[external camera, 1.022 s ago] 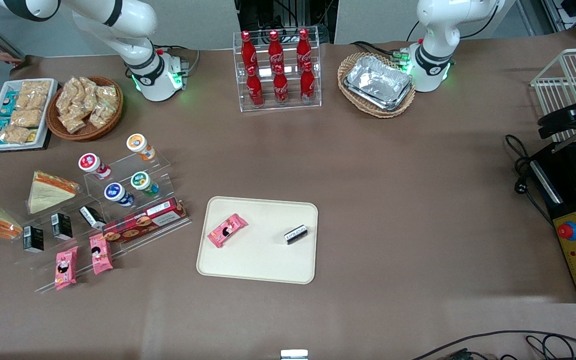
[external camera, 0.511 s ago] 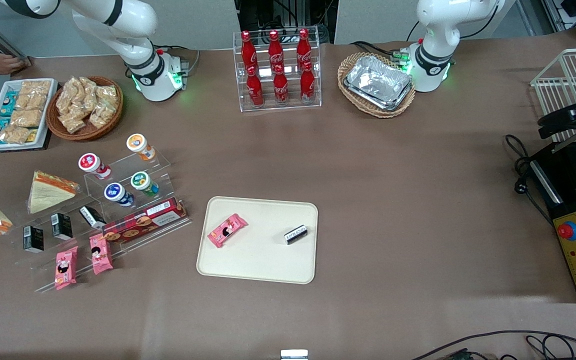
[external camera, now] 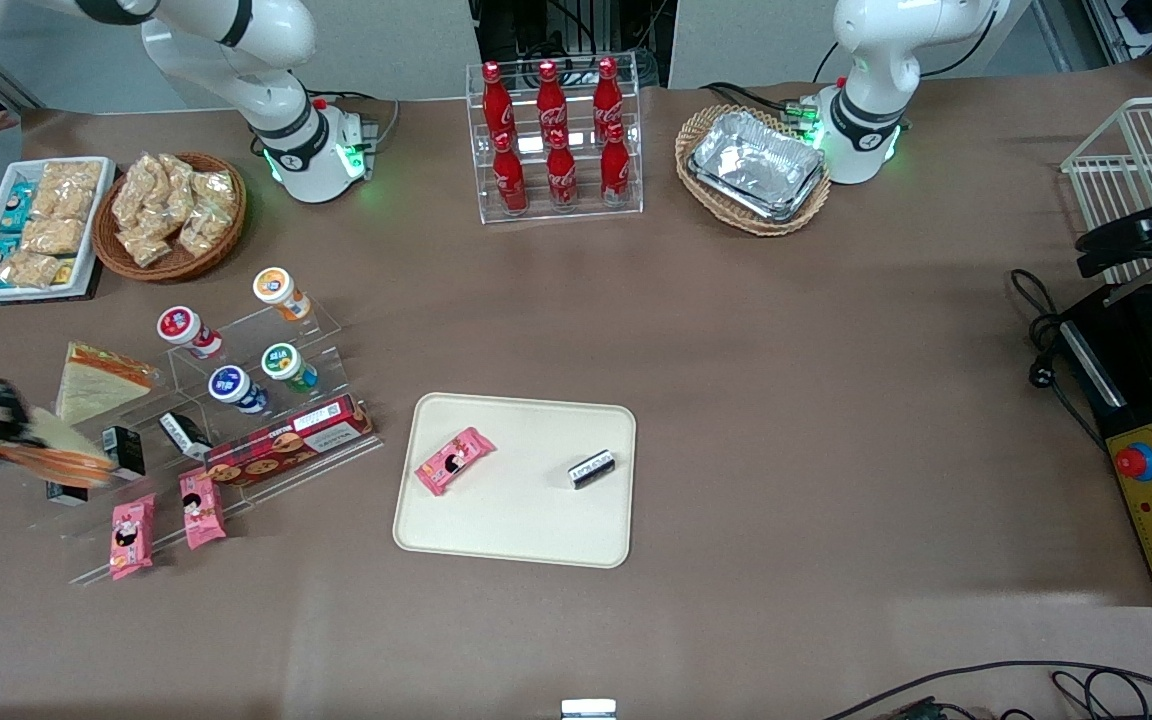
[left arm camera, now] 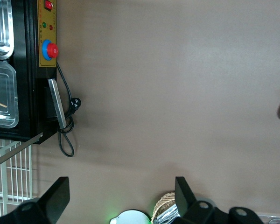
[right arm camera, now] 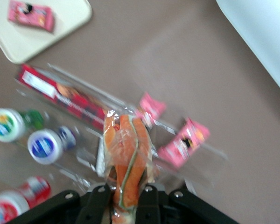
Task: Place sandwich on tray
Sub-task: 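Lift the bagged sandwich with the right gripper and carry it to the tray, then lower the bagged sandwich onto the cream tray and open the right gripper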
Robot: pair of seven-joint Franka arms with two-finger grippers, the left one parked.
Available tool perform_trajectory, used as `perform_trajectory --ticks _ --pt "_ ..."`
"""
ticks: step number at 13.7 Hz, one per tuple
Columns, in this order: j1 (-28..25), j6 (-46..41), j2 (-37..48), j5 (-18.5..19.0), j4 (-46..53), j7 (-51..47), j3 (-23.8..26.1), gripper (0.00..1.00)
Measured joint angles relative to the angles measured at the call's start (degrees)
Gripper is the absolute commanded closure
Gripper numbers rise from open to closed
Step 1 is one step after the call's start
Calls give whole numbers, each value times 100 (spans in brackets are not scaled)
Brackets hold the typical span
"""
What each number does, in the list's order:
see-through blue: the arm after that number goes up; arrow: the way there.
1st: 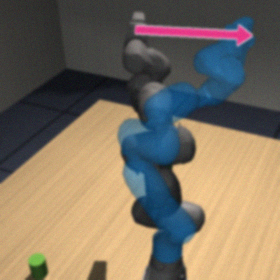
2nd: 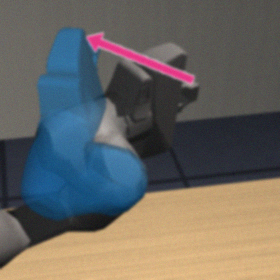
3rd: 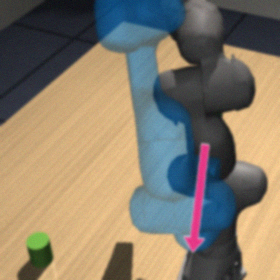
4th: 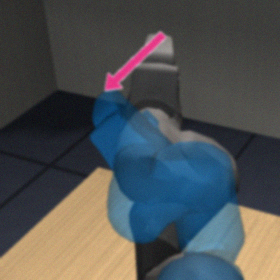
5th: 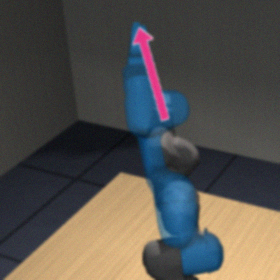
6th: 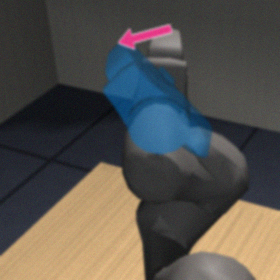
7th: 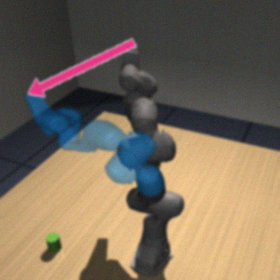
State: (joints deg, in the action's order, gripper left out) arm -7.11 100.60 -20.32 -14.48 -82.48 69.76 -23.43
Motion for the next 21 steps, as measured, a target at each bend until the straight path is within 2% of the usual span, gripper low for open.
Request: perform_trajectory --ticks 4,10,13,16,21 --pt "-1496 220 -42 45 79 -1080 26 95" --pt "-3130 1317 -748 52 72 -2381 38 95" --pt "-3628 2251 -1339 52 92 -2449 41 95" --pt "-3987 2734 -1966 52 376 -2453 86 95" --pt "-4020 3507 -2717 57 523 -2254 227 95"
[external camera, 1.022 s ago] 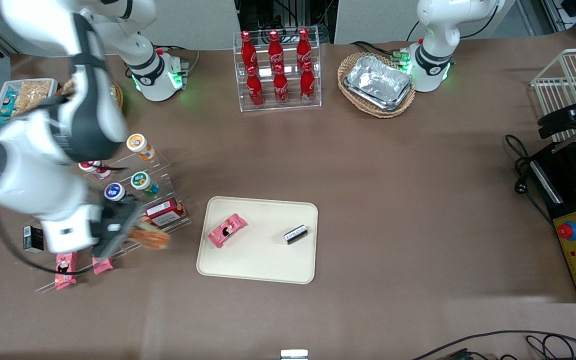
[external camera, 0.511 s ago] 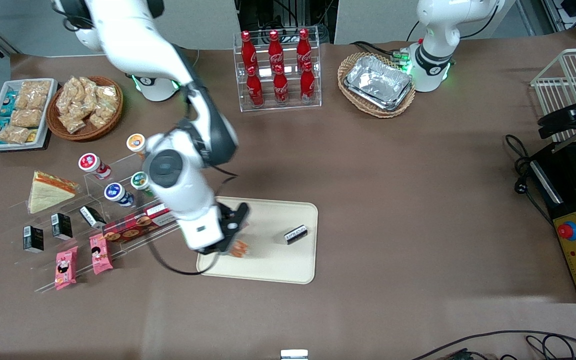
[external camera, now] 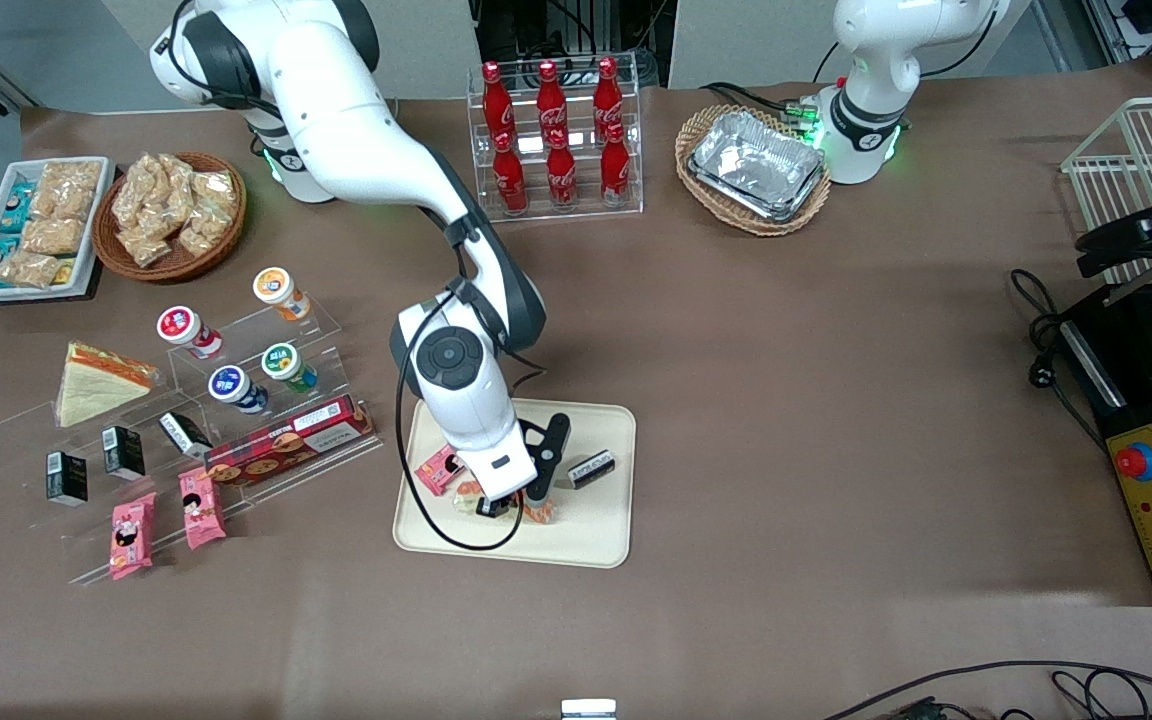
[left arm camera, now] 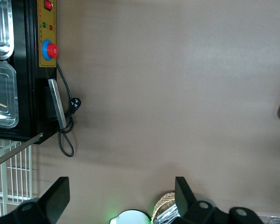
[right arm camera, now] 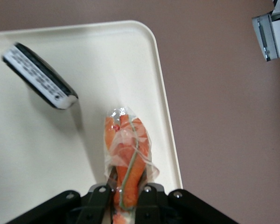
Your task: Place sandwich on tray
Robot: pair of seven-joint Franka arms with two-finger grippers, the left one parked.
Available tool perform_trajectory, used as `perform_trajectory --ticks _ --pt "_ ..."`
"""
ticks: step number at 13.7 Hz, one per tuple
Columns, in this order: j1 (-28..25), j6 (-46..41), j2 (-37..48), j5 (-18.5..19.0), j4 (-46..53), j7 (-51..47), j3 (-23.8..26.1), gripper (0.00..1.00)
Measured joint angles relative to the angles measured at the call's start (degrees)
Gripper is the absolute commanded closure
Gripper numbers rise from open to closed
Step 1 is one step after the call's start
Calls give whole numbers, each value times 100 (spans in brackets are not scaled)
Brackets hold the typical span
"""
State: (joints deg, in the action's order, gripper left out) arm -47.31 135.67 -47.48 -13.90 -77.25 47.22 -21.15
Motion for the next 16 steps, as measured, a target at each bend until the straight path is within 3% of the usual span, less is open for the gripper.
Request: perform_trajectory --ticks 3,4,5,6,7,16 --pt "65 232 -197 2 24 71 -7 94" --pt "97 256 -218 2 45 91 -8 87" --pt "124 271 -225 2 58 107 -8 52" --pt "148 294 -227 2 60 108 -8 6" --pt "168 301 -237 2 60 108 -8 0" --pt "190 432 -294 0 162 104 -8 0"
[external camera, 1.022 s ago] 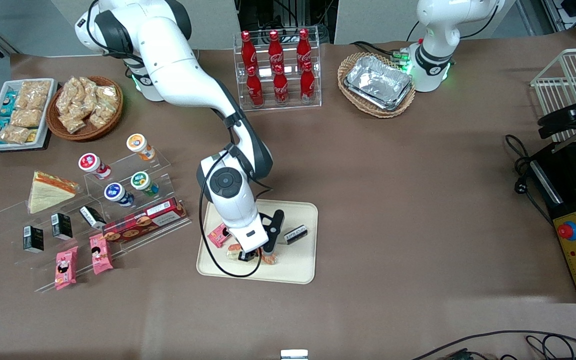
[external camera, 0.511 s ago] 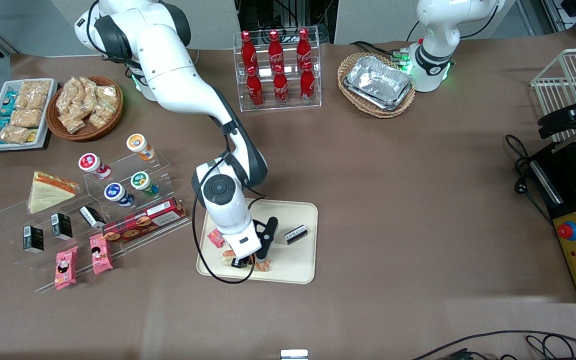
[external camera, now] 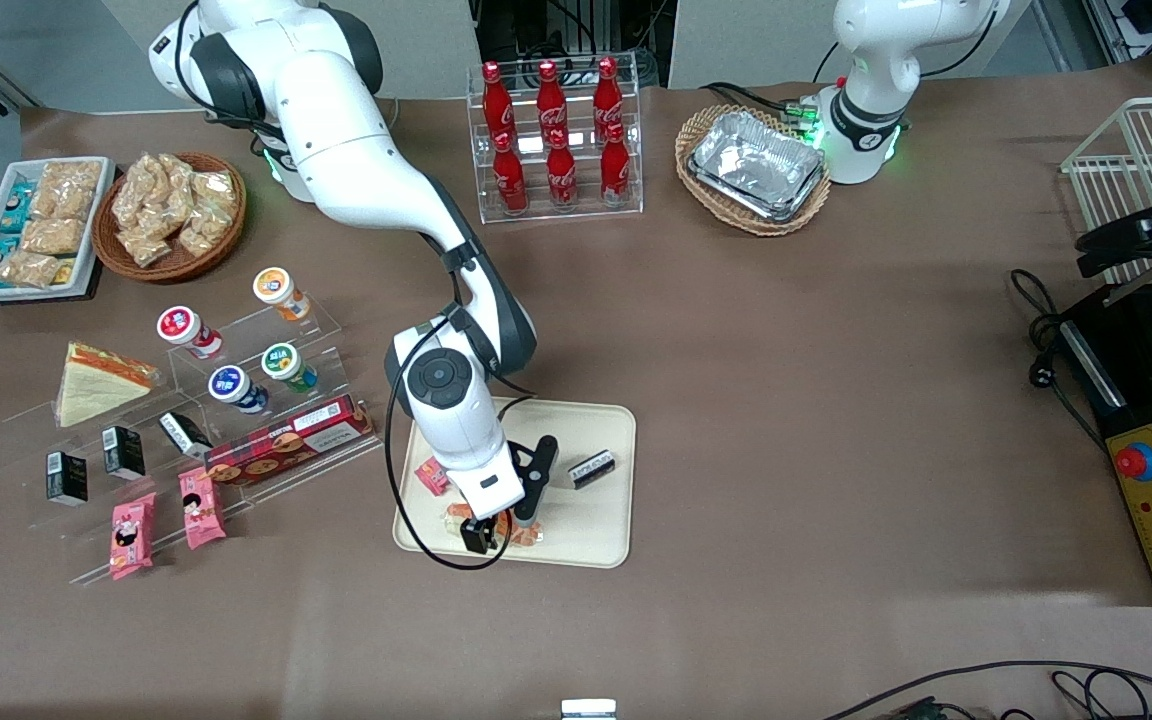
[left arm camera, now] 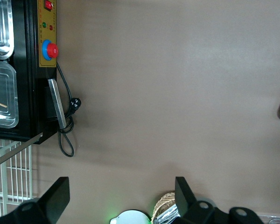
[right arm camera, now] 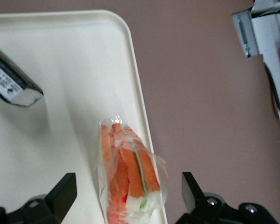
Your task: Place sandwich on tray
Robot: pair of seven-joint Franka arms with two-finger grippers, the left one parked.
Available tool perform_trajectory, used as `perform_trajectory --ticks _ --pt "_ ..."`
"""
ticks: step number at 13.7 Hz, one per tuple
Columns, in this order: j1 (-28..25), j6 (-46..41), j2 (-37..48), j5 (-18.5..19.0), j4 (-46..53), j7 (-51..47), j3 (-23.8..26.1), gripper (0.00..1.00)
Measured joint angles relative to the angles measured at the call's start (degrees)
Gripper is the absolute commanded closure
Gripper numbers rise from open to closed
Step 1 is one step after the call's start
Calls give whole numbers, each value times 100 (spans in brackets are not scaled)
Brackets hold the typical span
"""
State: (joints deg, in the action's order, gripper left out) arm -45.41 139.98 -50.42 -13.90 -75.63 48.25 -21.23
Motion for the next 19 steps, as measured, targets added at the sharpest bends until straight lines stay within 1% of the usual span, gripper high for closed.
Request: perform_trajectory --ticks 3,7,10,11,14,16,18,19 --pt "1 -294 183 -70 127 -22 -4 0" --pt "20 -1492 1021 -188 254 -81 -69 0" --pt "225 -2468 1818 -216 253 -179 -90 0" --pt "294 -2793 2055 -230 252 -335 -92 0" --pt "485 -3879 2770 -213 220 -1283 -108 0" --pt "688 -4487 3272 82 127 -1850 -109 0" --pt "826 -4984 3751 406 -2 -2632 -100 0" --pt "900 -5205 3955 491 -48 -3020 -93 0"
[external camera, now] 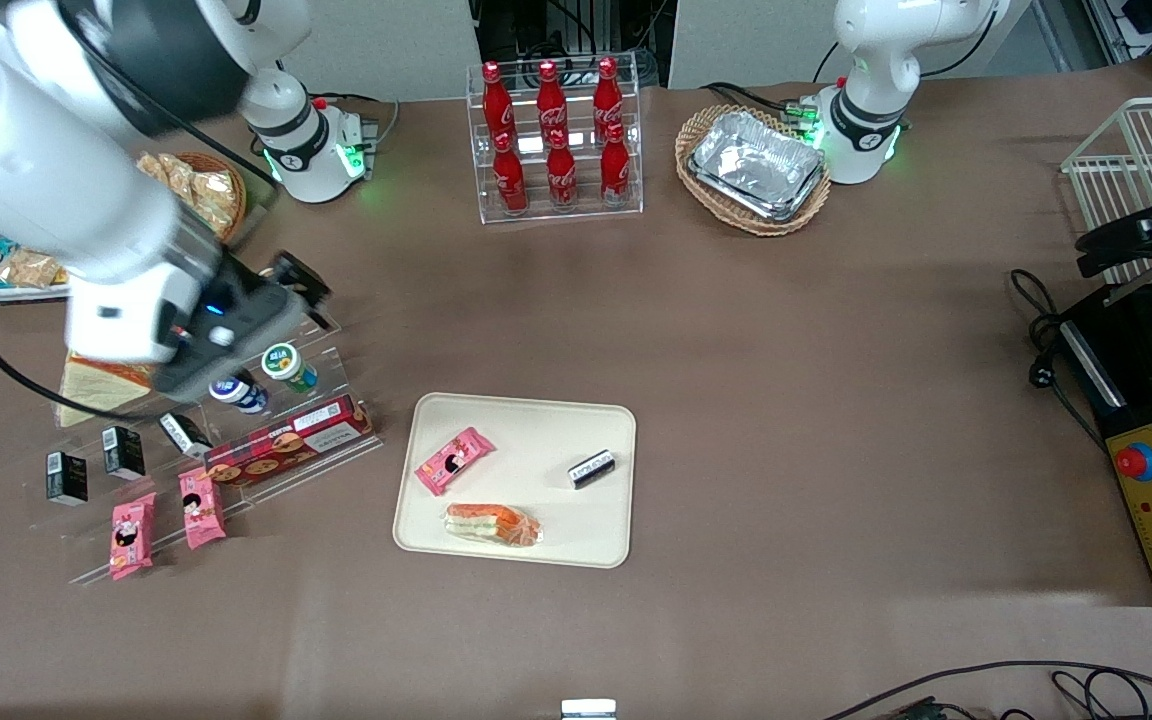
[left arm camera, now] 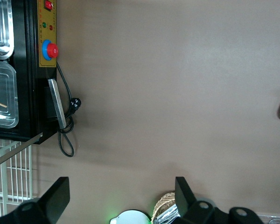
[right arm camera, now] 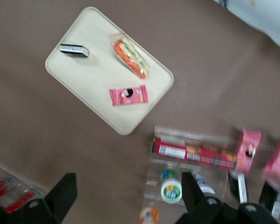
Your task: Place sandwich on tray
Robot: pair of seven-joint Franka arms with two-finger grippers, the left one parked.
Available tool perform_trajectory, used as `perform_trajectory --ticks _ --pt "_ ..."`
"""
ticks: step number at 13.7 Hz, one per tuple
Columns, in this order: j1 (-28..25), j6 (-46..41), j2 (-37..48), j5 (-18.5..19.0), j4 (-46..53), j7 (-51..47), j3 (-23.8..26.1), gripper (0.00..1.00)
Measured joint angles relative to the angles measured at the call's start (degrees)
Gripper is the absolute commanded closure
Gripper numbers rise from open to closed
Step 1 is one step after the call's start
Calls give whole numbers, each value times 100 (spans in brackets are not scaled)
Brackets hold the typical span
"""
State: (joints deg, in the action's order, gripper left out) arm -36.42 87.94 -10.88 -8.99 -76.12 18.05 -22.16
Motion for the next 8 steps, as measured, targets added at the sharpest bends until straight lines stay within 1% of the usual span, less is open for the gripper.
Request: perform_trajectory --ticks 2,5,6,7,8 --pt "259 -361 323 78 -67 -544 9 0" --pt "807 -632 591 88 -95 -1415 22 0" --pt "1013 -662 655 115 -116 -1758 147 0" --pt "1412 -663 709 223 -141 -2052 530 0" --pt "2057 -662 744 413 -148 -2252 1180 0"
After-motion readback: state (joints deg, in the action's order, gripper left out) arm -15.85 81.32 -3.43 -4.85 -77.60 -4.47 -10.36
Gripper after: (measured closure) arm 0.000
